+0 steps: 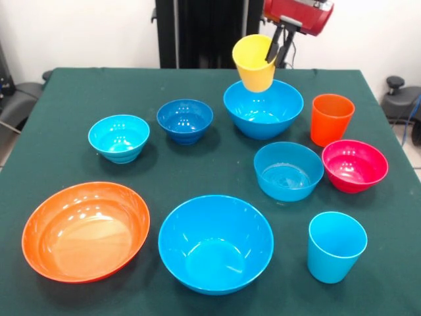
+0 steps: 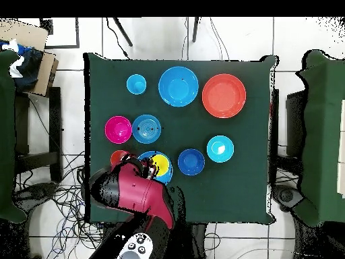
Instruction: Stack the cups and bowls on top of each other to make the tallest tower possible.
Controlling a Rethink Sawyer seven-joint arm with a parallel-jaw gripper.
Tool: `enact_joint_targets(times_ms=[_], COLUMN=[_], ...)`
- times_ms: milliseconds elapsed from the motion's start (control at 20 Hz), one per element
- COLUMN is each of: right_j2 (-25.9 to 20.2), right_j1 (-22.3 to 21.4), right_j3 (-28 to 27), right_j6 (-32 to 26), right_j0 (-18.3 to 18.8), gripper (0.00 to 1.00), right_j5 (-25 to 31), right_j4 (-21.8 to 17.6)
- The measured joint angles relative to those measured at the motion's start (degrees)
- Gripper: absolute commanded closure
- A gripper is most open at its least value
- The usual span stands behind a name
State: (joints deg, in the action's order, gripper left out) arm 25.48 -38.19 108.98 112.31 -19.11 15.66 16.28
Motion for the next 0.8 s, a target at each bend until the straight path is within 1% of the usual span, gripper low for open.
enact_joint_targets(times_ms=[400, 600, 800], right_j2=[0.0, 0.0, 0.1], right_j1=[1.2, 2.9, 4.7], right_j3=[0.0, -0.1, -0.1], right_j6=[3.8, 6.1, 7.8], right_j0=[-2.5, -4.0, -4.4], gripper=[1.00, 1.00, 1.00], right_j5=[0.0, 0.0, -0.2], right_j4=[1.4, 1.9, 2.0])
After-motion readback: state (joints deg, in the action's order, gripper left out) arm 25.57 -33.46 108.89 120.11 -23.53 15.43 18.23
